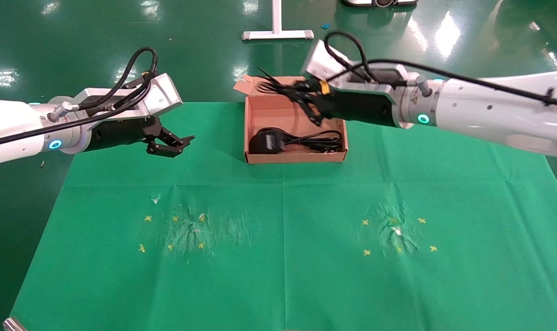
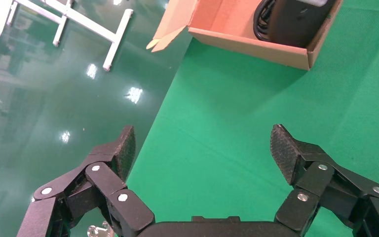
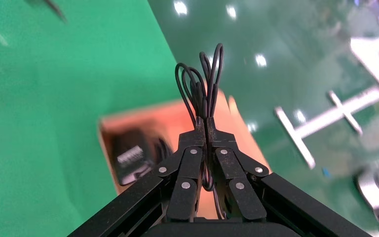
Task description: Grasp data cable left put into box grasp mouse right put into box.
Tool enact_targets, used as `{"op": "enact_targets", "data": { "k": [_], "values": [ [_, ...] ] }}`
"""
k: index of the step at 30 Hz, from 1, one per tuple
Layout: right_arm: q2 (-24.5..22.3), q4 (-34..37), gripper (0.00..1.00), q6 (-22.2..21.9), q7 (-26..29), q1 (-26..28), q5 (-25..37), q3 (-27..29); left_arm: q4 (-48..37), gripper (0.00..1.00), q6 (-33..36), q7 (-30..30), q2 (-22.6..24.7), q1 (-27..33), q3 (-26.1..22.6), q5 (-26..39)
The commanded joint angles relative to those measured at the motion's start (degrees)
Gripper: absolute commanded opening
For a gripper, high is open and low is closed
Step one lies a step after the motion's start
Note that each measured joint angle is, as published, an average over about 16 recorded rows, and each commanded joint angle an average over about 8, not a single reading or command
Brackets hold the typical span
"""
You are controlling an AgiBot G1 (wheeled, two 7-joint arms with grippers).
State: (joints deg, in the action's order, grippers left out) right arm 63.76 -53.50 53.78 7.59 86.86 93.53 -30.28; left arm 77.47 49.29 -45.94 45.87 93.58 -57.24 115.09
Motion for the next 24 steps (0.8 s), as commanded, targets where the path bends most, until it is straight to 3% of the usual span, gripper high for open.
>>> {"op": "enact_targets", "data": {
  "k": [1, 4, 5, 6, 24],
  "values": [
    [1.0, 2.7, 0.51, -1.2, -1.1, 0.2, 1.5, -0.7, 0.1, 1.0, 0.1, -0.5, 0.1, 0.0, 0.0, 0.5],
    [1.4, 4.1, 0.89, -1.8, -1.6, 0.4, 2.3, -1.0, 0.4, 1.0, 0.1, -0.6, 0.0, 0.0, -0.1, 0.8],
    [1.5, 4.4, 0.98, -1.9, -1.7, 0.5, 2.5, -1.1, 0.4, 1.0, 0.1, -0.6, -0.1, 0.0, -0.1, 0.8],
    [1.6, 4.7, 1.0, -2.0, -1.8, 0.5, 2.7, -1.2, 0.5, 1.0, 0.1, -0.6, -0.1, -0.1, -0.1, 0.9],
    [-0.4, 2.3, 1.0, 0.0, -1.1, -0.8, -0.5, -0.1, -1.1, 1.0, 0.0, 0.2, 0.6, 0.2, -0.1, 0.1]
  ]
}}
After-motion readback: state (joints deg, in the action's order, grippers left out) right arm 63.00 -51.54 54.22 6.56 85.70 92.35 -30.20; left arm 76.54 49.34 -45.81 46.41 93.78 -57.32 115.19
